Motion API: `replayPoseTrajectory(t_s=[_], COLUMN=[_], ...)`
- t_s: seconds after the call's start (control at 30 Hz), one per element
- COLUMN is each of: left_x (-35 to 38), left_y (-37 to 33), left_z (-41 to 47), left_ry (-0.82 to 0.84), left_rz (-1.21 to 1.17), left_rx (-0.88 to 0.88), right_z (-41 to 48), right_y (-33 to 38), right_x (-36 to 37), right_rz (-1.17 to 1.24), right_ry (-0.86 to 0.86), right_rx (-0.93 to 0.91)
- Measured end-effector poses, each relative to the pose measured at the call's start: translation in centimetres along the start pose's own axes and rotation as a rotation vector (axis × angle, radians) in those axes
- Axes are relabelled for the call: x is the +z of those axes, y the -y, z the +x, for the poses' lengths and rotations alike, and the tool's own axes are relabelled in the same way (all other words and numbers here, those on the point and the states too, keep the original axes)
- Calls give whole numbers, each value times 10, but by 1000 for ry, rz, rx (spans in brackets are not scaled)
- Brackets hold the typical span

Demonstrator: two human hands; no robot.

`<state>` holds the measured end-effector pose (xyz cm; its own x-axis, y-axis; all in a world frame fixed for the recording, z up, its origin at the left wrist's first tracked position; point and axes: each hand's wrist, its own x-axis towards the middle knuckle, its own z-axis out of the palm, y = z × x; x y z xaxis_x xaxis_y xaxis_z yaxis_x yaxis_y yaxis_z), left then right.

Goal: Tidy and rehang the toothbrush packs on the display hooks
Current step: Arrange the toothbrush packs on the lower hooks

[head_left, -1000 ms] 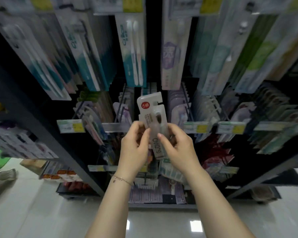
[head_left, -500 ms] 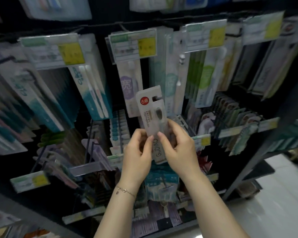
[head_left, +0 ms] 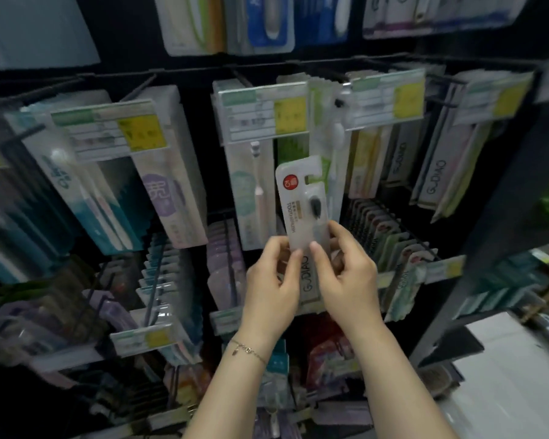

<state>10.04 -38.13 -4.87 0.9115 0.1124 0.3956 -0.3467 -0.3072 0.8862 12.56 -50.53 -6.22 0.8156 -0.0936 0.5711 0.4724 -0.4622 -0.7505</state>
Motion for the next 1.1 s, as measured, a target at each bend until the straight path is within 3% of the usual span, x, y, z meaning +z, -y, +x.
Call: replayPoseTrajectory(t_s=[0.5,0.83,1.1], left_x=[164,211,226], left_y=[-44,-54,-69], left_z=[44,65,86], left_ry=[-3,23,37], left_rz=[2,-12,-36], left_rx=[42,12,142], right_z=[82,111,133], right_y=[-81,-111,-109], right_x=[-130,-161,-177], right_rz=[63,-20,-39], right_ry=[-54,-50,-132], right_rx=[-74,-37,-92])
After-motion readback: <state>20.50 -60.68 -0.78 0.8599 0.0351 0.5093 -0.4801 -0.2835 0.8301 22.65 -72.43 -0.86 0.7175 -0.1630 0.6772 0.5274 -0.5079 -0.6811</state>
